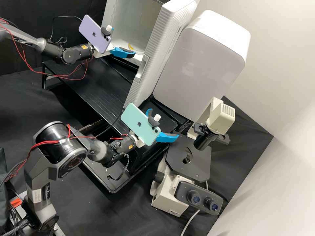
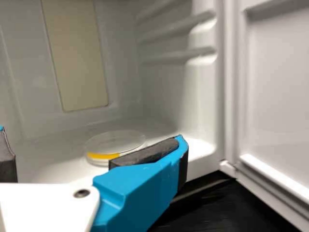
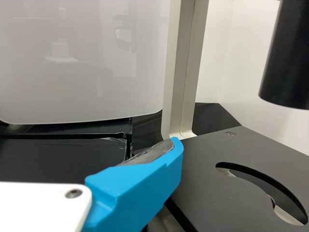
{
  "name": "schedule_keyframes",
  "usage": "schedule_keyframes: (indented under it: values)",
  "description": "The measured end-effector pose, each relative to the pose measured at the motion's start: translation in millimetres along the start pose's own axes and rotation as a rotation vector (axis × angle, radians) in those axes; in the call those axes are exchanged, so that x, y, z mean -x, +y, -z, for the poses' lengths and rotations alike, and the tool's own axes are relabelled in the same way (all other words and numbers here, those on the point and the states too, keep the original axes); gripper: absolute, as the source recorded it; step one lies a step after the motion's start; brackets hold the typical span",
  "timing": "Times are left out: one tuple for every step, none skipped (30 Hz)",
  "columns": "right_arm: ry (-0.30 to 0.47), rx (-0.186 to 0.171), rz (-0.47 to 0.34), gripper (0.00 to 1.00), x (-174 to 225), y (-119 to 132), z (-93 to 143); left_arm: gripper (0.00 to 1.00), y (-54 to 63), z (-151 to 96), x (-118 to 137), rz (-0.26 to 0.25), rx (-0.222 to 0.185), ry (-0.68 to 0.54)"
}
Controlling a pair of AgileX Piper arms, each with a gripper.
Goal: Place the petri dish in the incubator
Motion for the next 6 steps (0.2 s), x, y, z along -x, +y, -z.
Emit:
schedule_keyframes:
  values:
    - [0.0, 0.0, 0.0, 1.0, 0.0, 0.0, 0.0, 1.0, -0.9, -1.1, 3.0, -0.001, 0.002, -0.006]
    - [0.0, 0.0, 0.0, 1.0, 0.0, 0.0, 0.0, 1.0, -0.2, -1.7, 7.8, -0.007, -0.004, -0.017]
    - [0.0, 0.0, 0.0, 1.0, 0.0, 0.0, 0.0, 1.0, -0.8, -1.9, 10.6, -0.007, -0.003, -0.021]
    - [0.0, 0.0, 0.0, 1.0, 0.0, 0.0, 0.0, 1.0, -0.5, -2.4, 14.1, -0.01, -0.001, -0.026]
    - [0.0, 0.0, 0.0, 1.0, 0.0, 0.0, 0.0, 1.0, -2.0, -1.7, 16.8, -0.007, -0.004, -0.026]
    - [0.0, 0.0, 0.0, 1.0, 0.0, 0.0, 0.0, 1.0, -2.3, -2.0, 20.2, -0.01, 0.0, -0.028]
